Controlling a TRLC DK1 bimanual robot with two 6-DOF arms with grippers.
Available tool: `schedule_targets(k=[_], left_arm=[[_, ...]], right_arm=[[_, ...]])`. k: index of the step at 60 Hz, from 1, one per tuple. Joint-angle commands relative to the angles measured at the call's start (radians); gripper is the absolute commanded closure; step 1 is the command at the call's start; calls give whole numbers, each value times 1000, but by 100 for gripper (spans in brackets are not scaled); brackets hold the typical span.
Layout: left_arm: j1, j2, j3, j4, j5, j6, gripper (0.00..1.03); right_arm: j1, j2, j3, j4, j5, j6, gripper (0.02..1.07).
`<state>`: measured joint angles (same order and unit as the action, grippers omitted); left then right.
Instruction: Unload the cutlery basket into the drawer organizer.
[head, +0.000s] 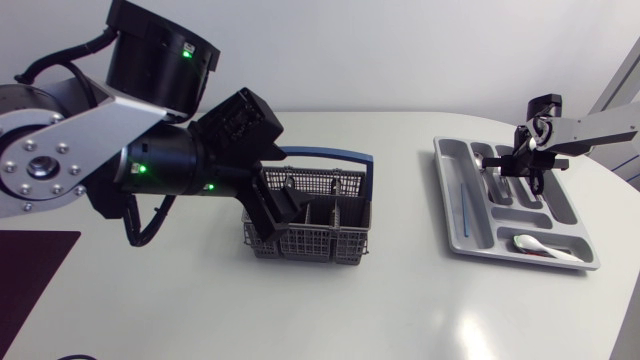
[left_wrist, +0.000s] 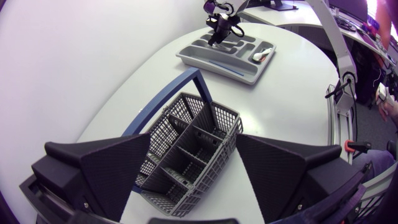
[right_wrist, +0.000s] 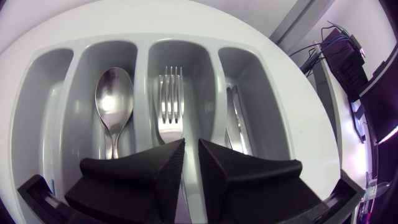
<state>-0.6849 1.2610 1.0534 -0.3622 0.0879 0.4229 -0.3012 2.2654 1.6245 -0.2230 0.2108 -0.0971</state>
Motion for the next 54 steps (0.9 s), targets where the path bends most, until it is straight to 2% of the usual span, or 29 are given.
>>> schedule_targets(k=[1, 6, 15, 21, 35, 45, 54], left_arm=[[-8, -22, -18, -7, -10, 2, 7], [-7, -23, -20, -7, -11, 2, 7], [-1, -38, -32, -4, -20, 2, 7], [19, -55, -46, -3, -27, 5, 7], [124, -100, -98, 8, -27, 27, 7], [208, -114, -147, 23, -27, 56, 7], [282, -94, -178, 40, -20, 79, 7]], right_arm=[[10, 5, 11, -12, 10, 30, 78], [10, -33, -32, 20, 10, 30, 76], [14, -161, -166, 97, 12, 8, 56], [22, -260, -276, 154, 1, -24, 52], [96, -514, -560, 243, -74, -104, 52], [183, -696, -707, 235, -146, -115, 52], [277, -805, -781, 197, -169, -116, 52]])
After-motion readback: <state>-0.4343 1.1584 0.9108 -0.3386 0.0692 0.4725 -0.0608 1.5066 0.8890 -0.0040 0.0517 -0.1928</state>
